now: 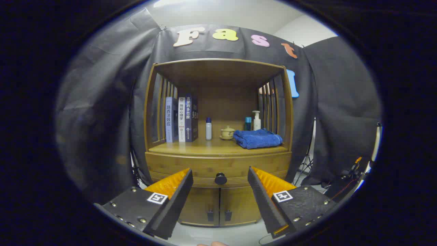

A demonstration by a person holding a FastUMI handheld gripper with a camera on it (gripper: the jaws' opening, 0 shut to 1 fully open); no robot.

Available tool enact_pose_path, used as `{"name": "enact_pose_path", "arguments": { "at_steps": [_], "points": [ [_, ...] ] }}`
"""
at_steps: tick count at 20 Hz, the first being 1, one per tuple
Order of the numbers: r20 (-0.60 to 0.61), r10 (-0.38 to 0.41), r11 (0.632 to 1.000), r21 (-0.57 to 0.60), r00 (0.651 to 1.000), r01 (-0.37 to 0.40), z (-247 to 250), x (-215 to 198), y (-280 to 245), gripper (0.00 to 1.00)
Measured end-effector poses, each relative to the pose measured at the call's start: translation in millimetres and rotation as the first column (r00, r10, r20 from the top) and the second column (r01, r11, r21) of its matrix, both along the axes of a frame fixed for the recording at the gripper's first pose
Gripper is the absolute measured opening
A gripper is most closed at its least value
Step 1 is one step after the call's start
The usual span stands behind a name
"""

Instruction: Pull open the drawer, take out the items inside it, and place them on the countertop above the cabinet.

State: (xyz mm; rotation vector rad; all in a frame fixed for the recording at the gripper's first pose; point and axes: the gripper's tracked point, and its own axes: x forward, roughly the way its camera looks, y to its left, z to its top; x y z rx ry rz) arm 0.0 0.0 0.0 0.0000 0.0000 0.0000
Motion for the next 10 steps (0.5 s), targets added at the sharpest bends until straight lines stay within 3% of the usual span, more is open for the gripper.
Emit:
{"name": "enact_pose_path", "arguments": {
  "at_steps": [10],
  "points": [
    [-0.004,0.005,0.999,-0.036,1.000,-0.005,-10.7,7.0,6.4,0.97]
  ]
}}
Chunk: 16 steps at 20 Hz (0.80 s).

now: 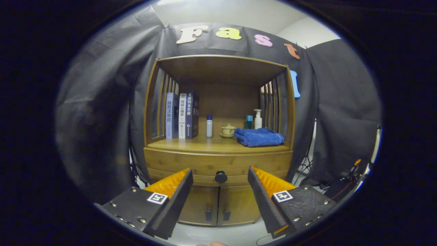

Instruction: Pull open the drawer, take out the items inside it, and place them on the countertop above the cabinet.

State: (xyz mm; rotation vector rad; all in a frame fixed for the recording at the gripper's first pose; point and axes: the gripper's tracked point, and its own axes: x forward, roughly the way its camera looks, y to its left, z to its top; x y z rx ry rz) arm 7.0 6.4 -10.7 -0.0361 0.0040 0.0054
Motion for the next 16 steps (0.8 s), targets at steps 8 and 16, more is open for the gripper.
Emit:
{"name": "enact_pose_path", "arguments": {
  "at_steps": [8,16],
  "points": [
    [-0.016,0.003,1.000,0.020,1.000,-0.003,-4.8,6.1,-0.5,0.97],
    [-0.011,0.001,1.000,0.002,1.000,-0.001,-0.5,10.2,-2.4,0.97]
  ]
}}
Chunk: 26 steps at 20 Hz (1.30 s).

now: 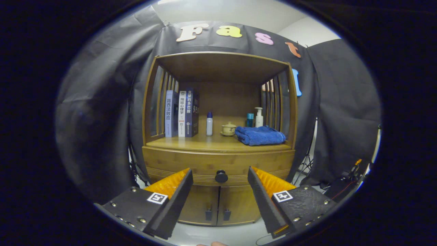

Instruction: Pull open the drawer, take out the items inside it, and place them on the countertop above the cabinet.

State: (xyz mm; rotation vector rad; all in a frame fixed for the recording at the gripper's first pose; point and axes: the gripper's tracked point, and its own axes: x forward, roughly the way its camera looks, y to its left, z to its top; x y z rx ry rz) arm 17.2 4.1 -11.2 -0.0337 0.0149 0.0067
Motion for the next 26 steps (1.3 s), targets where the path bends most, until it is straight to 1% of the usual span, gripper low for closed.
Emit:
{"name": "enact_pose_path", "arguments": {
  "at_steps": [7,12,16,19,22,26],
  "points": [
    [0.002,-0.002,1.000,0.016,1.000,0.002,12,10,-8,0.97],
    [0.008,-0.011,0.998,0.056,1.000,0.010,20,28,-13,0.97],
    [0.027,-0.021,0.999,0.036,0.999,0.020,25,41,-12,0.97],
    [0.021,-0.013,1.000,0.008,1.000,0.013,18,52,-7,0.97],
    [0.009,-0.005,1.000,0.027,1.000,0.004,13,66,-3,0.97],
    [-0.016,-0.011,0.999,0.034,1.000,0.012,-3,92,0,0.97]
  ]
}}
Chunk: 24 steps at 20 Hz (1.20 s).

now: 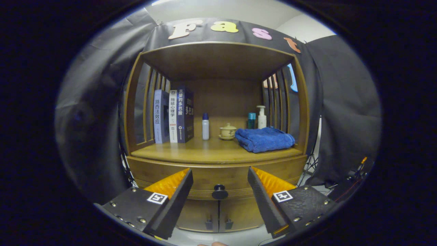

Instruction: Pull open the drawer, take out the items inside it, and place them on the countertop above the cabinet.

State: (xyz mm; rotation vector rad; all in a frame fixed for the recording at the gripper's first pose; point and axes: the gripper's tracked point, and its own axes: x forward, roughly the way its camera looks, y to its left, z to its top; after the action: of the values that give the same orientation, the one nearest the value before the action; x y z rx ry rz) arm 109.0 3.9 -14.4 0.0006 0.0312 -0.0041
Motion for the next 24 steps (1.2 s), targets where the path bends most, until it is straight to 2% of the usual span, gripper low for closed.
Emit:
{"name": "enact_pose_path", "arguments": {
  "at_steps": [9,12,15,17,18,20,22,24],
  "points": [
    [-0.125,0.011,1.000,0.016,0.992,-0.010,-65,52,13,0.97],
    [-0.180,-0.012,1.000,-0.016,0.984,0.009,-91,63,7,0.96],
    [-0.187,-0.044,0.999,-0.023,0.981,0.041,-103,77,-1,0.64],
    [-0.180,-0.030,1.000,-0.002,0.983,0.030,-103,76,0,0.42],
    [-0.186,-0.023,1.000,0.000,0.982,0.024,-104,74,2,0.42],
    [-0.220,-0.022,0.999,-0.043,0.975,0.013,-106,77,1,0.33],
    [-0.240,-0.008,1.000,-0.029,0.971,0.001,-107,75,1,0.21],
    [-0.253,0.014,1.000,-0.020,0.967,-0.020,-106,64,4,0.21]
  ]
}}
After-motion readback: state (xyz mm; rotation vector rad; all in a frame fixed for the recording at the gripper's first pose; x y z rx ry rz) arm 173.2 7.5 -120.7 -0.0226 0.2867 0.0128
